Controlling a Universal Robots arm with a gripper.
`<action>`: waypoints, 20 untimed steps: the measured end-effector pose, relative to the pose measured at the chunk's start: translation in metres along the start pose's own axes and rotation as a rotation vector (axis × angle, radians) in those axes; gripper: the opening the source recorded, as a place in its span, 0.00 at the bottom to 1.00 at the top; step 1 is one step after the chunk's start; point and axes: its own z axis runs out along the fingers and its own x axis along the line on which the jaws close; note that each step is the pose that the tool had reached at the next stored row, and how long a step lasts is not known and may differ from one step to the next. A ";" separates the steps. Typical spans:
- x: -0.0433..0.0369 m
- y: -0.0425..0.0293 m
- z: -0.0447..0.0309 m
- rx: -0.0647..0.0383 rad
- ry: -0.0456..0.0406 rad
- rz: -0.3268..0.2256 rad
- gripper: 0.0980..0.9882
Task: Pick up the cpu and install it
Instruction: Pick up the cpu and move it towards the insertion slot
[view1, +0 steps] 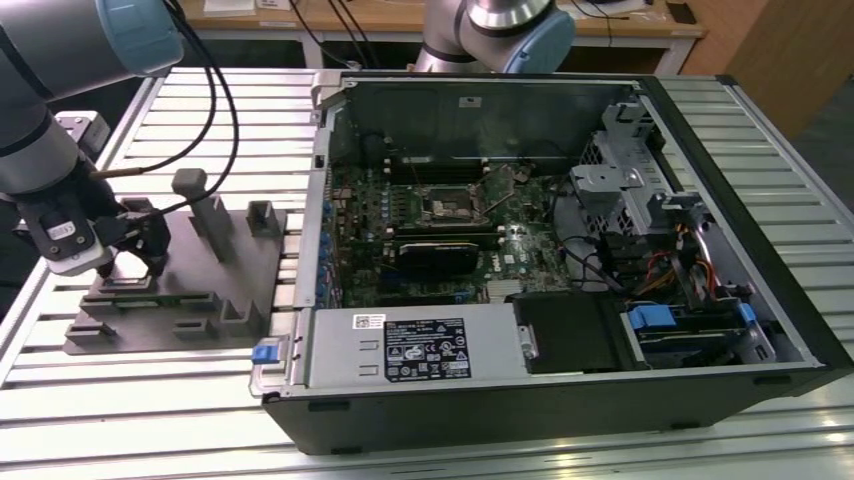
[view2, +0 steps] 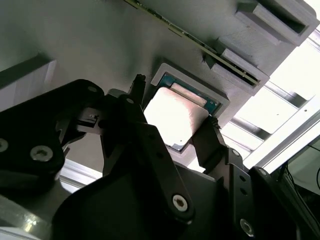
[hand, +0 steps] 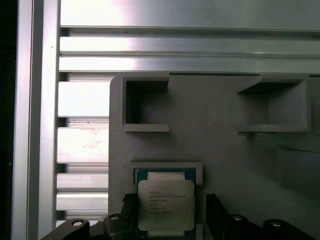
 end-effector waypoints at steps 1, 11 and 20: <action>0.0000 0.0000 0.0000 0.000 0.0000 0.000 0.63; 0.0000 0.0000 -0.0003 0.000 0.0000 0.000 0.63; -0.0003 0.0000 -0.0002 0.000 0.0218 0.001 0.63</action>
